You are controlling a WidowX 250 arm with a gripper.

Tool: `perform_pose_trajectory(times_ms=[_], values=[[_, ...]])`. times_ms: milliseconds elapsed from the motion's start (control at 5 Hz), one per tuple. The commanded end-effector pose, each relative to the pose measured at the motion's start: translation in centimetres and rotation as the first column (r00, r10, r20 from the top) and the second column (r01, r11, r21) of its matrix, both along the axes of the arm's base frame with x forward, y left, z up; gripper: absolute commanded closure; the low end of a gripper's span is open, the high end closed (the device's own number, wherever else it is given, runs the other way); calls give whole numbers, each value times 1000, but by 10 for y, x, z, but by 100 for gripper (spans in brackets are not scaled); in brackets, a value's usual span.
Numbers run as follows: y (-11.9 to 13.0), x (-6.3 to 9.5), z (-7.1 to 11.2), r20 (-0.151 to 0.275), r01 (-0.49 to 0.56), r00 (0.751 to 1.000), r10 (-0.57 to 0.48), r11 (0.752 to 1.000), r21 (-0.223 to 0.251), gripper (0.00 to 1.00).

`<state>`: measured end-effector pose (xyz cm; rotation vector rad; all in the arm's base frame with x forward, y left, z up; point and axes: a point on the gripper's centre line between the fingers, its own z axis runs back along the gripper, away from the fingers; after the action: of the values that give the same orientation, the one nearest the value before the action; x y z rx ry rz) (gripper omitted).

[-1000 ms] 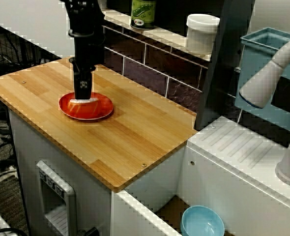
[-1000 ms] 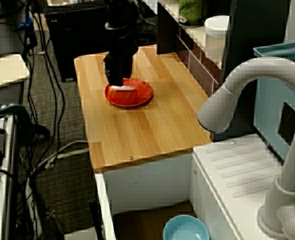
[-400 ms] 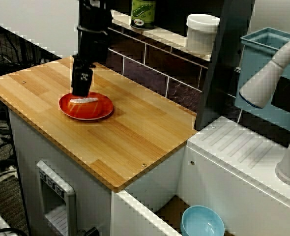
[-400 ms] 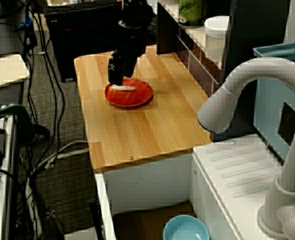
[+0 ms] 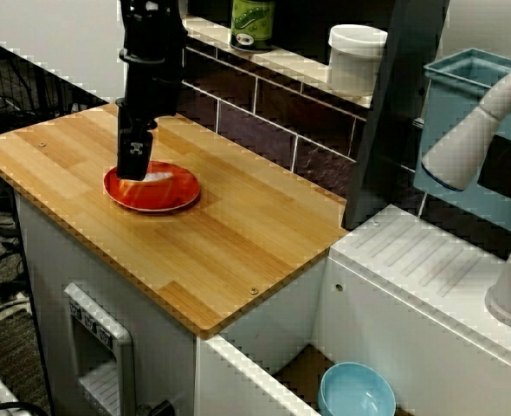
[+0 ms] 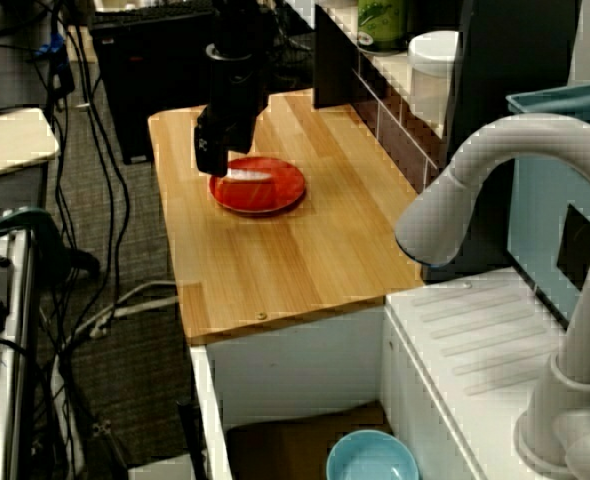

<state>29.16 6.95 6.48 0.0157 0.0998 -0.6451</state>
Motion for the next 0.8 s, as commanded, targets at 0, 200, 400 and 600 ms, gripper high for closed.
perform_pose_trajectory(times_ms=[0,200,400,600], values=[[-7,-8,9,276,-190,947,167,980,58,0],[-9,-9,4,336,-216,925,180,974,73,0],[-10,-7,2,344,-208,924,169,975,80,0],[-10,-5,4,349,-190,925,150,978,84,0]])
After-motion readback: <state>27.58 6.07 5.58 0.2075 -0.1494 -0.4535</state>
